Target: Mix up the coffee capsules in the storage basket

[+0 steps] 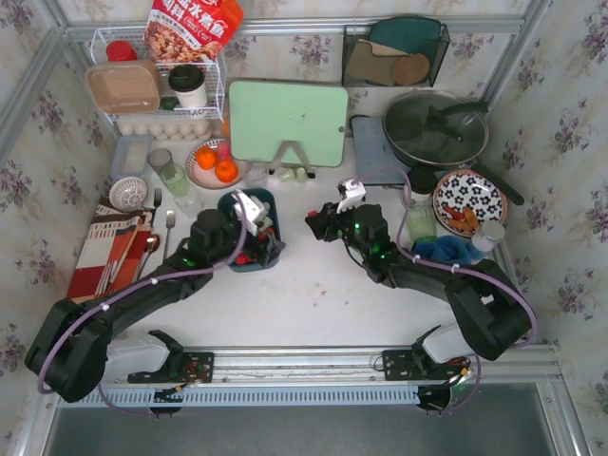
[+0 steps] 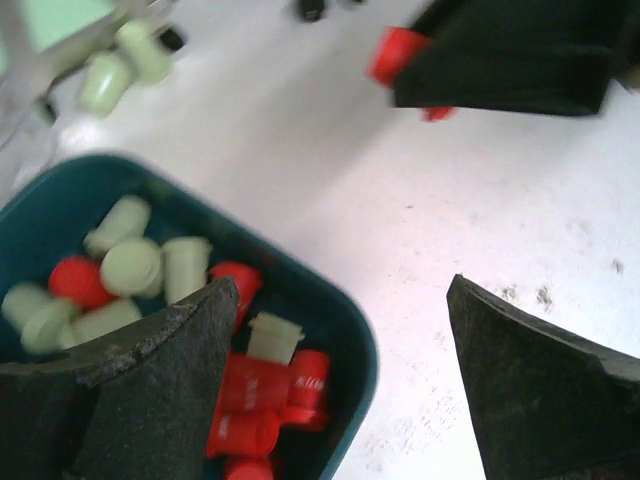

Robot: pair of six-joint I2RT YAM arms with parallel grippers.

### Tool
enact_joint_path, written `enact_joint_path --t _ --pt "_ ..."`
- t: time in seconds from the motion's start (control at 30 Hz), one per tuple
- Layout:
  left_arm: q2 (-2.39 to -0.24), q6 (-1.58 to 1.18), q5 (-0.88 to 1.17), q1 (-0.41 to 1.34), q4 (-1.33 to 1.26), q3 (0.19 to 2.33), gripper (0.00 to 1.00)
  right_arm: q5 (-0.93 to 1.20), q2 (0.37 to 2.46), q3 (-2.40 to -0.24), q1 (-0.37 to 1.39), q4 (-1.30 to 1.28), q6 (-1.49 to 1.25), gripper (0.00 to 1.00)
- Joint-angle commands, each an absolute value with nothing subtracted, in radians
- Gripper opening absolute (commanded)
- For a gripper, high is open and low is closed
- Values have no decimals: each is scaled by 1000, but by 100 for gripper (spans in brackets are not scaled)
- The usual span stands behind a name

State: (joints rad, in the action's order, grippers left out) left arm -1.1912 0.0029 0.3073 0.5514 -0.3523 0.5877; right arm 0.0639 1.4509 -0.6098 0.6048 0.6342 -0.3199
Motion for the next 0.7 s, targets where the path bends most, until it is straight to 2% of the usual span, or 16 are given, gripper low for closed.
enact_joint_path --t 0.0,0.3,0.67 --pt "-1250 343 333 663 -551 569 87 165 1425 -577 604 824 -359 28" --pt "-1362 532 335 736 -801 532 88 364 1500 -553 604 993 -477 28" --pt "-1372 551 272 759 -884 543 88 397 1505 -554 604 1007 -482 28"
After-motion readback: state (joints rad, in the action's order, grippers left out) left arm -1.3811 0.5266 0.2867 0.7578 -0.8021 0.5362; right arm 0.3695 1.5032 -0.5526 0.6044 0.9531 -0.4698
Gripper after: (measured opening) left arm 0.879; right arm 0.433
